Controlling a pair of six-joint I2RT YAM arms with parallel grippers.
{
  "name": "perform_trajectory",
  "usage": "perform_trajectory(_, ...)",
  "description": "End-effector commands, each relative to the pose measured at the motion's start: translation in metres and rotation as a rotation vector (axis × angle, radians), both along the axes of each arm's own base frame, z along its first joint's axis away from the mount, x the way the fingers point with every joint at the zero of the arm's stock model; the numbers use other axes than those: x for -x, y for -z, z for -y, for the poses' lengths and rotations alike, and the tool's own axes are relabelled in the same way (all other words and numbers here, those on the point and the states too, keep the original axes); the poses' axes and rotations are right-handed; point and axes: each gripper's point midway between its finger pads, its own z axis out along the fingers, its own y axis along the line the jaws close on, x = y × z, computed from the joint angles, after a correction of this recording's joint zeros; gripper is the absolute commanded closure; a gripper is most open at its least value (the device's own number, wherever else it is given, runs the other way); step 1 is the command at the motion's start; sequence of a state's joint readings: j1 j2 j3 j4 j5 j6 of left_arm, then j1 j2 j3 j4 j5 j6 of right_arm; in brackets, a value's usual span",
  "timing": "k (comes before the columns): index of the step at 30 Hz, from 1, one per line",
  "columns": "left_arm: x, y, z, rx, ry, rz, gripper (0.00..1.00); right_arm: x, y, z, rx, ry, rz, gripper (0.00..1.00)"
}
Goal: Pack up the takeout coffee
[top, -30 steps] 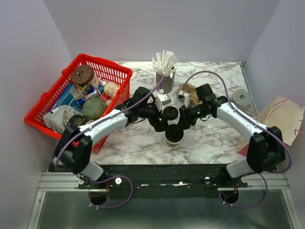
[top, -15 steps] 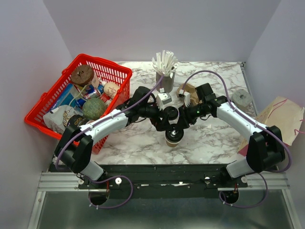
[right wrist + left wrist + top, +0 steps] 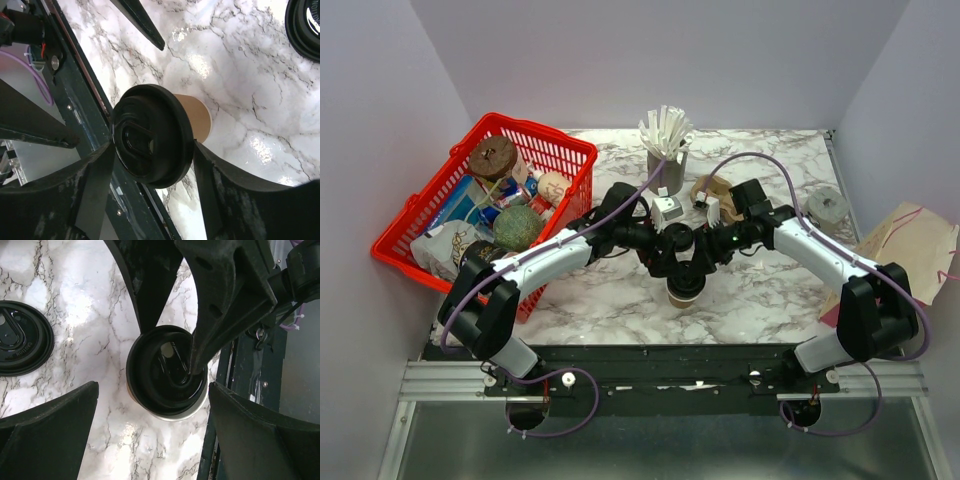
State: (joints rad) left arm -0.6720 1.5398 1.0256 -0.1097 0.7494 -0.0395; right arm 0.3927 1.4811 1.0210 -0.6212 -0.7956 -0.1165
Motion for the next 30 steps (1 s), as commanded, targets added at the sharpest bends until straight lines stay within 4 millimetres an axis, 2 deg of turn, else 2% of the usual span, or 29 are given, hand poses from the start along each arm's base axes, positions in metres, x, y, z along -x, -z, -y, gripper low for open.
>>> perform_trajectory(1, 0.005, -0.009, 0.006, 0.032, 0.048, 0.014, 0.01, -0.002, 0.004, 0.002, 0.006, 0.034, -0.001, 0.25)
perform_trajectory(11, 0.012, -0.005, -0.001, 0.018, 0.050, 0.008, 0.01, -0.001, -0.001, -0.001, -0.012, 0.029, -0.015, 0.22)
perform_trajectory(13, 0.012, -0.003, -0.003, 0.011, 0.045, 0.010, 0.01, 0.000, -0.001, -0.001, -0.010, 0.029, -0.019, 0.19)
perform_trajectory(14, 0.012, -0.004, -0.003, 0.011, 0.045, 0.013, 0.01, 0.001, 0.000, 0.000, -0.008, 0.029, -0.023, 0.15)
perform_trajectory(15, 0.011, -0.003, -0.004, 0.006, 0.040, 0.013, 0.02, 0.001, 0.002, 0.000, -0.007, 0.030, -0.032, 0.00)
perform_trajectory(23, 0.010, 0.001, -0.009, -0.022, 0.030, 0.029, 0.02, 0.004, -0.003, -0.005, -0.010, 0.022, -0.032, 0.00)
perform_trajectory(30, 0.010, 0.006, -0.017, -0.049, 0.008, 0.023, 0.02, 0.000, 0.004, 0.000, 0.066, 0.096, -0.023, 0.00)
